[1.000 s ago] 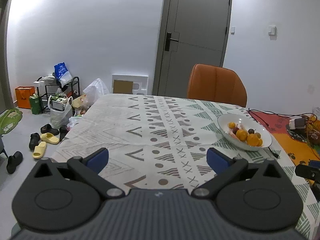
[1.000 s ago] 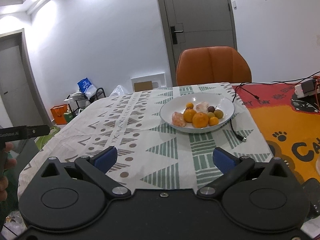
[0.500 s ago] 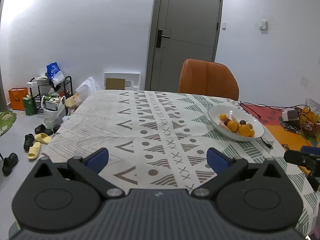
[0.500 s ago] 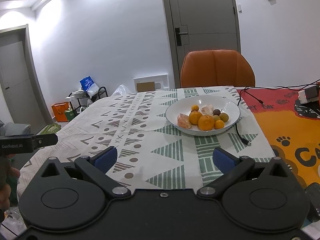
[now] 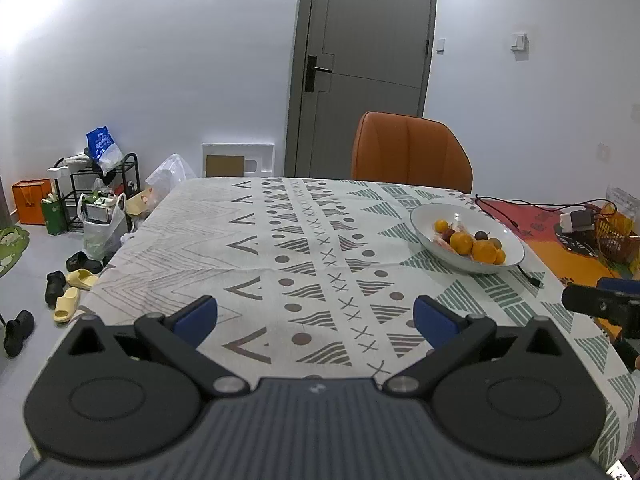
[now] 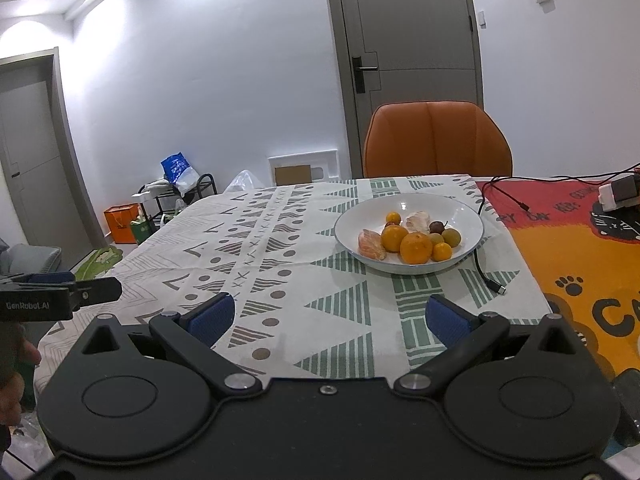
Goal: Organize fruits
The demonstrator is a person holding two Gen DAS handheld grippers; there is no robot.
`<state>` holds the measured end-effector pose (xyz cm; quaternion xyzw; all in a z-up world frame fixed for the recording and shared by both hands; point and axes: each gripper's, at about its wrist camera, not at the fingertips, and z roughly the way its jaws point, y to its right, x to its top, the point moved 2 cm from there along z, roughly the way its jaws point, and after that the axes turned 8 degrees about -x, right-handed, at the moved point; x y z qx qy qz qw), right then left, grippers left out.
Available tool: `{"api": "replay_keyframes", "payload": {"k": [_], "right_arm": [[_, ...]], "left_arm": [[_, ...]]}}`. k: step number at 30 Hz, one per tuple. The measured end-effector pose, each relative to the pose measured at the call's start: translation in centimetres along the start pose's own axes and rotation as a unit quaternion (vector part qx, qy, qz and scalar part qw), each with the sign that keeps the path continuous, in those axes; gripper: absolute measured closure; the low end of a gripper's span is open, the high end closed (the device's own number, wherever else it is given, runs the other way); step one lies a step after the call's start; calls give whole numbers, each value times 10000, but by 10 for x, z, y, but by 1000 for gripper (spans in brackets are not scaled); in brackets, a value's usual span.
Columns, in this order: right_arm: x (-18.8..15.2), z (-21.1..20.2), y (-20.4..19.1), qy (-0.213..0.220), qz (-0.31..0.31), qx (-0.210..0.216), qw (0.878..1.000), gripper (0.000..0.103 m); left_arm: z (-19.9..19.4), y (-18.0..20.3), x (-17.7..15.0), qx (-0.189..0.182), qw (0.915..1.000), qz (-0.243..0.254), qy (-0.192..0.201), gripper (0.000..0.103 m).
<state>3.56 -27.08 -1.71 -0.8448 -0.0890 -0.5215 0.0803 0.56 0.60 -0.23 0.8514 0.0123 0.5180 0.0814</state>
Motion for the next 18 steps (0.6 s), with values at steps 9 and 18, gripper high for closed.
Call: {"api": "replay_keyframes", "payload": {"k": [9, 18], "right_arm": [[0, -1, -1, 16, 7, -15, 10000, 0], [0, -1, 1, 21, 25, -33, 10000, 0]], "left_arm": [[2, -2, -1, 2, 10000, -42, -31, 0], [3, -1, -3, -10, 10000, -3, -45, 0]]}}
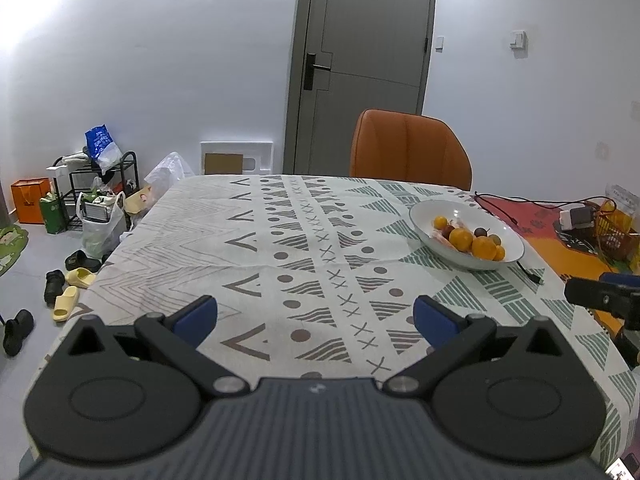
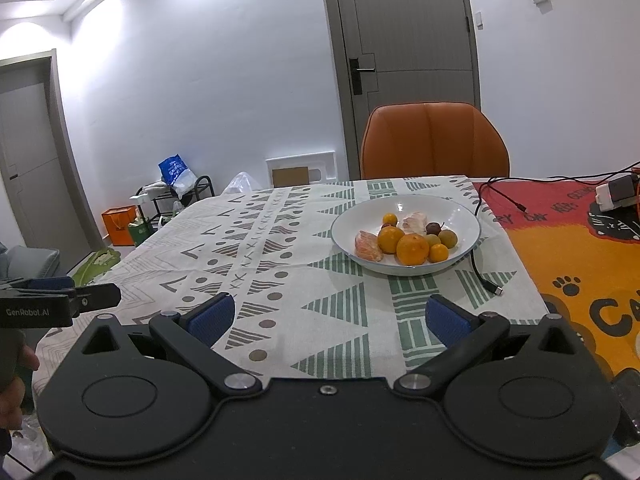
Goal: Organize fruits
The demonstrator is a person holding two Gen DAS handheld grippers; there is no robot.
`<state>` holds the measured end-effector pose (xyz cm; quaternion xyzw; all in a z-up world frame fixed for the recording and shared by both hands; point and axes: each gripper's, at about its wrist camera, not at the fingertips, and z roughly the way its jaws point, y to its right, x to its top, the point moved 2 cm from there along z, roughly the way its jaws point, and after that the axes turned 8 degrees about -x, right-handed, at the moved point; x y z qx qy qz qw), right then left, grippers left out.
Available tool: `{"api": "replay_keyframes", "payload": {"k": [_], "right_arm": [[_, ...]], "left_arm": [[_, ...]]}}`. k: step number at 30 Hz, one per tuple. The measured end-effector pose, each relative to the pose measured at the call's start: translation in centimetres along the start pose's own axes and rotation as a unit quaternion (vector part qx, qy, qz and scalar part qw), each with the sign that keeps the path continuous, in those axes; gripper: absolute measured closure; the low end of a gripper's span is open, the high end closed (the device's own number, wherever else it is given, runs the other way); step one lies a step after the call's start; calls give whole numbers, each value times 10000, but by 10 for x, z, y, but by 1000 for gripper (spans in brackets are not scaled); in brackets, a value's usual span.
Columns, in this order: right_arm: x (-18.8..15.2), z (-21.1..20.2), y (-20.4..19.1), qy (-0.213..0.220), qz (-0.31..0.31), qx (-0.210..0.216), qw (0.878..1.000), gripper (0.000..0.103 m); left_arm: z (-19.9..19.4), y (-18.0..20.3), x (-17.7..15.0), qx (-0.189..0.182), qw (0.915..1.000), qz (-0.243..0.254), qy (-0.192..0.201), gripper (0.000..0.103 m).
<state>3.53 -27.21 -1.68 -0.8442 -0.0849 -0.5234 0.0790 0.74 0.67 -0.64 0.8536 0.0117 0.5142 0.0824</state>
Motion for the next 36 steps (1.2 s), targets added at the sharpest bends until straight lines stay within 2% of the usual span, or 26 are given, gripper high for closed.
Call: {"api": "replay_keyframes", "payload": {"k": [36], "right_arm": [[-3, 2, -1, -13, -11, -76, 10000, 0]], "left_arm": [[2, 8, -1, -87, 9999, 100, 40, 0]]}}
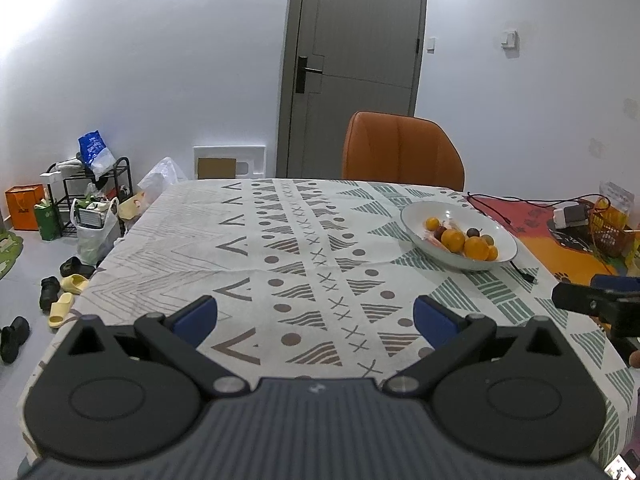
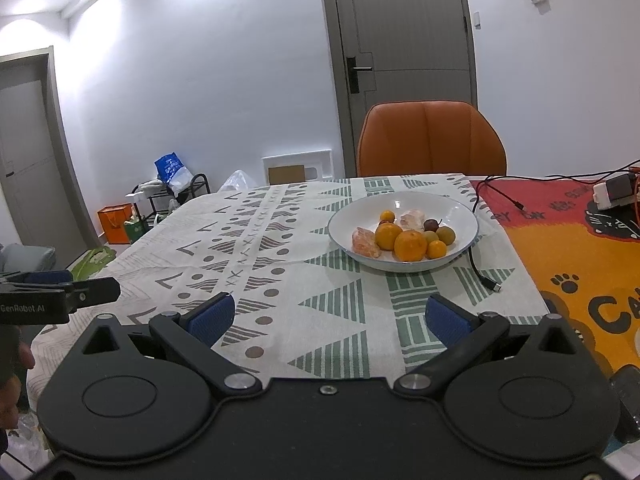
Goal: Organize fruits
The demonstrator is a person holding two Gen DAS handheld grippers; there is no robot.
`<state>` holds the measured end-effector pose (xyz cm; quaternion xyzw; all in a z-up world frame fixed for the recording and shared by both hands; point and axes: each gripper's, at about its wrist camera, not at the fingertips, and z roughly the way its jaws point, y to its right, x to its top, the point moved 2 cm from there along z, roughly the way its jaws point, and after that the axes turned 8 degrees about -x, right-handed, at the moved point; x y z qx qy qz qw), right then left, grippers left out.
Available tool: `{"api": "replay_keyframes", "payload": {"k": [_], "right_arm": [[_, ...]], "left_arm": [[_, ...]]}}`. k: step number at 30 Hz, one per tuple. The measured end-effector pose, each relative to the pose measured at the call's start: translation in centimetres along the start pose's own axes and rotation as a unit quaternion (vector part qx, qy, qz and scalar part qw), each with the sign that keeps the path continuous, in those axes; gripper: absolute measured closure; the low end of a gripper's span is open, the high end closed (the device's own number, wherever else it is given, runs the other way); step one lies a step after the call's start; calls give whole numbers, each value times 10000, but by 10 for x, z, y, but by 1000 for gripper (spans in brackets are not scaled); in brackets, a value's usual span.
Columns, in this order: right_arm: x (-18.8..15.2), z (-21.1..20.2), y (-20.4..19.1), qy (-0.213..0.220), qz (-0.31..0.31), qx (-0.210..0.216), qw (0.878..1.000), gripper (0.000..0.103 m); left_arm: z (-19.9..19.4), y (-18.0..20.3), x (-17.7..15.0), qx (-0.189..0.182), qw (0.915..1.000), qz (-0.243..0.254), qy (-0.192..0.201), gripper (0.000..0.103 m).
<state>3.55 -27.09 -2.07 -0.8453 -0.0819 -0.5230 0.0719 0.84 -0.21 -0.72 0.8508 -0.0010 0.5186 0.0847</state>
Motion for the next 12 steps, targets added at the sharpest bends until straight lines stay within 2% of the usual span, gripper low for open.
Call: {"api": "replay_keyframes", "payload": {"k": [12], "right_arm": [[-2, -1, 2, -1, 26, -16, 10000, 0]], "left_arm": [[1, -1, -1, -37, 10000, 26, -23, 0]]}}
